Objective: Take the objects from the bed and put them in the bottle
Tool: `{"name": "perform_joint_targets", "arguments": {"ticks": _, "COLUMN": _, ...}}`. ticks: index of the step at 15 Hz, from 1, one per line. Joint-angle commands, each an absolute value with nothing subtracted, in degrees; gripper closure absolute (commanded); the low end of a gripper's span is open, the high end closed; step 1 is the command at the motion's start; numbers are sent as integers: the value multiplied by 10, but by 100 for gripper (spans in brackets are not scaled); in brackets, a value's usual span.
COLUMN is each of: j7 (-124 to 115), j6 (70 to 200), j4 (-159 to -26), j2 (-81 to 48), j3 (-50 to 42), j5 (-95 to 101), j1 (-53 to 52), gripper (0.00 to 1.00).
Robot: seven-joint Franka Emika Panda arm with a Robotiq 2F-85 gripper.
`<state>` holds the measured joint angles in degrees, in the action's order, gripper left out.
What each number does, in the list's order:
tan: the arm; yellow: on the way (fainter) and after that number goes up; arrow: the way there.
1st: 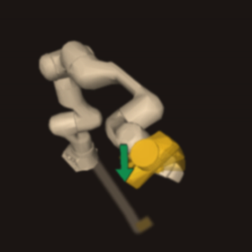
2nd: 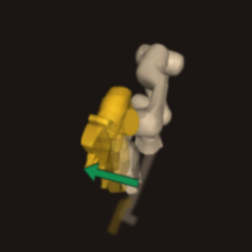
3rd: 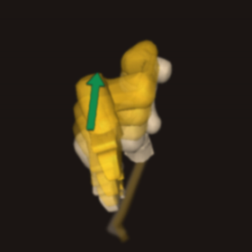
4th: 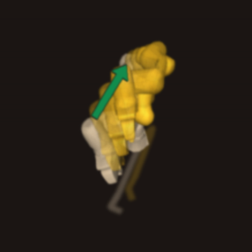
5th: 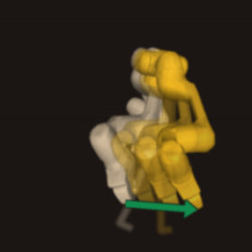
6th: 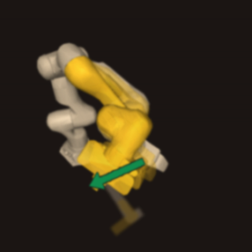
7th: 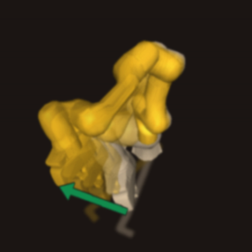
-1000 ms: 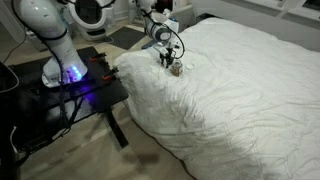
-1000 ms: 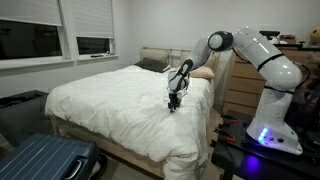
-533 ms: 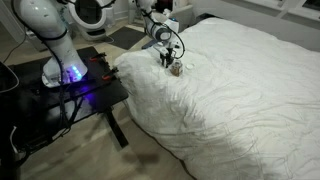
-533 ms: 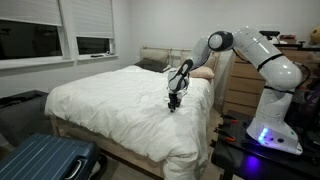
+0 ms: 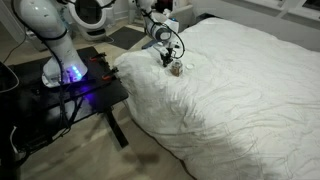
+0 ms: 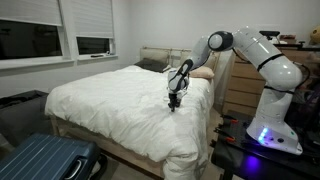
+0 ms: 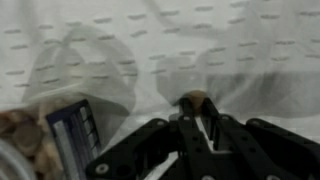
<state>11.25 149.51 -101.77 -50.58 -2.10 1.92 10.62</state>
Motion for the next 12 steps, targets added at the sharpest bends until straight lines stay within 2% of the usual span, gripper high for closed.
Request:
{"name": "perform_joint_targets", "arguments": {"ticks": 1, "j7": 113, "j6": 1488, "j4": -1021, "j2": -498, "j3": -22, "j5": 24, "j1": 105, "gripper": 79}}
{"name": "perform_joint_targets", "arguments": {"ticks": 3, "j7": 112, "j6": 1486, "j4": -1026, "j2": -493, "j3": -21, "j5": 22, "j1": 105, "gripper": 84}}
{"name": "perform_joint_targets", "arguments": {"ticks": 4, "j7": 112, "j6": 1484, "j4": -1028, "j2": -490, "j3": -21, "j5": 21, "j1": 106, "gripper": 95}}
{"name": "perform_joint_targets", "arguments": {"ticks": 6, "j7": 112, "j6": 1482, "j4": -1028, "j2": -489, "j3": -20, "j5": 21, "j1": 107, "gripper": 100}}
{"name": "perform_joint_targets", "arguments": {"ticks": 12, "j7": 108, "j6": 1472, "j4": -1046, "j2": -465, "j3": -20, "j5": 20, "j1": 102, "gripper": 99}}
